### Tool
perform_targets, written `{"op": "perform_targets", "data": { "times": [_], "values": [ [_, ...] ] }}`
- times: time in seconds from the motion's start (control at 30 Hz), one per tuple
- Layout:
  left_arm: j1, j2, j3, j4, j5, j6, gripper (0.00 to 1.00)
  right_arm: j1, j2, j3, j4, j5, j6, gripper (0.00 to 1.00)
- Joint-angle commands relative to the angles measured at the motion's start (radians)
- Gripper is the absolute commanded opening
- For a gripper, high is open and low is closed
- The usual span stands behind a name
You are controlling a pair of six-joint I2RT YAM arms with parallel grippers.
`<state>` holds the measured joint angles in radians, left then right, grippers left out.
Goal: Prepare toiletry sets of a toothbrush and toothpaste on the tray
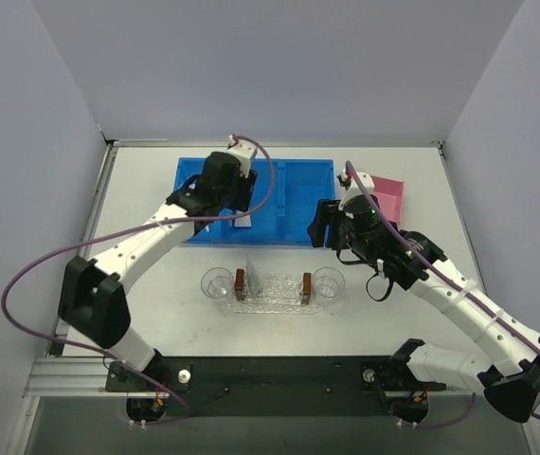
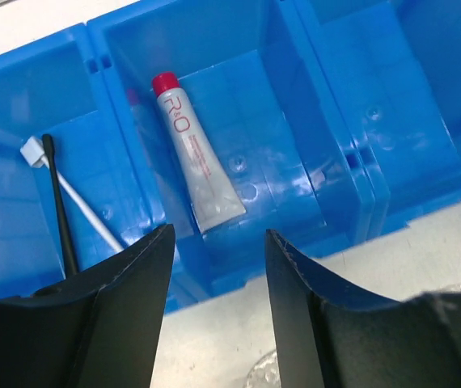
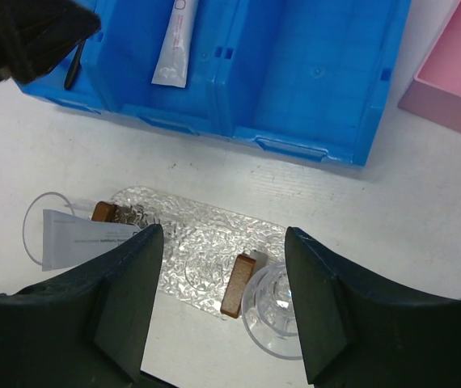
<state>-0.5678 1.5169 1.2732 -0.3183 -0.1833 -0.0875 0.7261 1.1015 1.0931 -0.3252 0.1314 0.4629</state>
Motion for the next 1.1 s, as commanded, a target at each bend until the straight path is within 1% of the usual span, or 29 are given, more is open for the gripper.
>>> {"op": "perform_targets", "data": {
  "times": [0.0,0.03,0.07,0.13,0.3,0.53,0.67,0.87,0.9,1.07],
  "values": [
    [0.006,0.190,0.182,-0.088,-0.035,0.005,0.57,-0.025,-0.045,-0.039,0.017,-0.030,-0.007,0.57],
    [0.006,0.250,0.208,-0.097,-0.027,-0.001,0.56,-0.027,-0.049,-0.044,0.018,-0.039,-0.007,0.57],
    [0.006,0.275,0.227,-0.100,-0.027,-0.003,0.55,-0.031,-0.054,-0.048,0.018,-0.045,-0.010,0.57],
    [0.005,0.331,0.268,-0.100,-0.034,-0.003,0.54,-0.043,-0.055,-0.058,0.020,-0.055,-0.010,0.57],
    [0.008,0.417,0.331,-0.105,-0.079,0.011,0.55,-0.062,-0.043,-0.056,0.025,-0.090,-0.013,0.57],
    [0.016,0.548,0.417,-0.133,-0.126,-0.024,0.55,-0.074,-0.025,-0.056,0.037,-0.119,-0.010,0.57],
    [0.019,0.594,0.440,-0.145,-0.154,-0.038,0.56,-0.082,-0.031,-0.076,0.043,-0.122,-0.004,0.57],
    [0.019,0.621,0.443,-0.137,-0.173,-0.038,0.57,-0.102,-0.040,-0.102,0.058,-0.122,-0.003,0.57],
    [0.019,0.626,0.442,-0.139,-0.171,-0.038,0.57,-0.108,-0.040,-0.105,0.061,-0.150,-0.003,0.57],
    [0.017,0.657,0.440,-0.139,-0.139,-0.038,0.57,-0.116,-0.037,-0.116,0.071,-0.164,0.000,0.57]
  ]
}}
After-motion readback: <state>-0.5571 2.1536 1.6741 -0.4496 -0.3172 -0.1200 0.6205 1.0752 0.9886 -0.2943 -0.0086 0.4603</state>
